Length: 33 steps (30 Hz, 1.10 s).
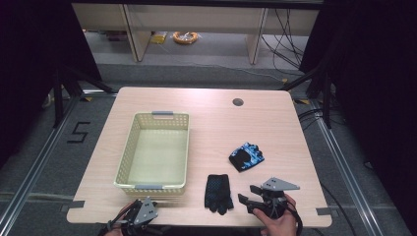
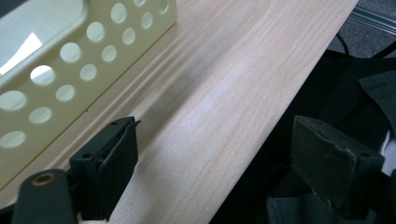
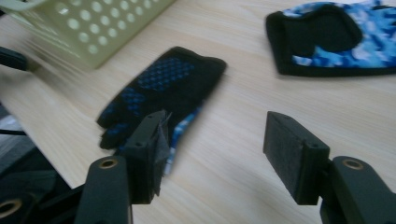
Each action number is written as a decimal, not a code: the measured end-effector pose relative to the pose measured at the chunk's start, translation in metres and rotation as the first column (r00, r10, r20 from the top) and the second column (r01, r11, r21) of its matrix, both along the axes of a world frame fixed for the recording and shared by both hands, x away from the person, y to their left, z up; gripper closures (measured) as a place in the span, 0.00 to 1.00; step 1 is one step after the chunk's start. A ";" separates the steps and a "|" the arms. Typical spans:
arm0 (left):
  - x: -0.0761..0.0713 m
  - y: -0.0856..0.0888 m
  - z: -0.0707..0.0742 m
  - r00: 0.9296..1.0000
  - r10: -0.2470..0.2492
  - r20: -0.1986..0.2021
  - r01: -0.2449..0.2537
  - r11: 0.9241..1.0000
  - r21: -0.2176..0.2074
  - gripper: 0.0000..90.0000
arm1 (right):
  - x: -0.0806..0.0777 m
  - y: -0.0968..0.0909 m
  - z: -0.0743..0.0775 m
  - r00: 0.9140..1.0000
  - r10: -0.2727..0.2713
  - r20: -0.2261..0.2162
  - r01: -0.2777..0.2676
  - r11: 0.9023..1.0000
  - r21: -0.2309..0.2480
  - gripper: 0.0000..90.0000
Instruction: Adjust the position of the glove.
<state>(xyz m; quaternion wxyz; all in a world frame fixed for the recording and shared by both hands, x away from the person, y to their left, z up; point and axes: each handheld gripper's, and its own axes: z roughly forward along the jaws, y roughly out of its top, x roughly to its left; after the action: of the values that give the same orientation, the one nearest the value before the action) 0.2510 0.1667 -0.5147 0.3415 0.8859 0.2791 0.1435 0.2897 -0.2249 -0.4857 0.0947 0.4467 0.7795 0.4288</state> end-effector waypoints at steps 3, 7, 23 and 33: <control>0.000 0.000 0.000 1.000 0.003 -0.001 -0.003 1.000 -0.006 0.17 | 0.003 0.008 0.000 1.000 0.022 -0.010 -0.022 0.999 -0.024 0.52; 0.001 0.000 0.000 1.000 0.000 -0.002 0.000 1.000 0.001 0.17 | 0.011 0.019 -0.002 0.999 0.034 -0.008 -0.034 0.999 -0.017 0.59; 0.000 0.000 0.000 1.000 0.005 -0.003 -0.005 1.000 -0.013 0.17 | 0.033 0.052 -0.019 0.998 0.026 -0.050 -0.031 0.994 -0.105 0.60; -0.001 -0.001 0.000 1.000 0.011 -0.010 -0.011 1.000 -0.019 0.17 | 0.033 0.056 -0.028 0.997 0.079 -0.022 -0.081 0.993 -0.080 0.91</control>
<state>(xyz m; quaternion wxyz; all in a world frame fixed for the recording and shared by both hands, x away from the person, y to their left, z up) 0.2500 0.1661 -0.5147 0.3480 0.8816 0.2871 0.1384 0.3230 -0.1685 -0.5140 0.0883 0.4147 0.8144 0.3961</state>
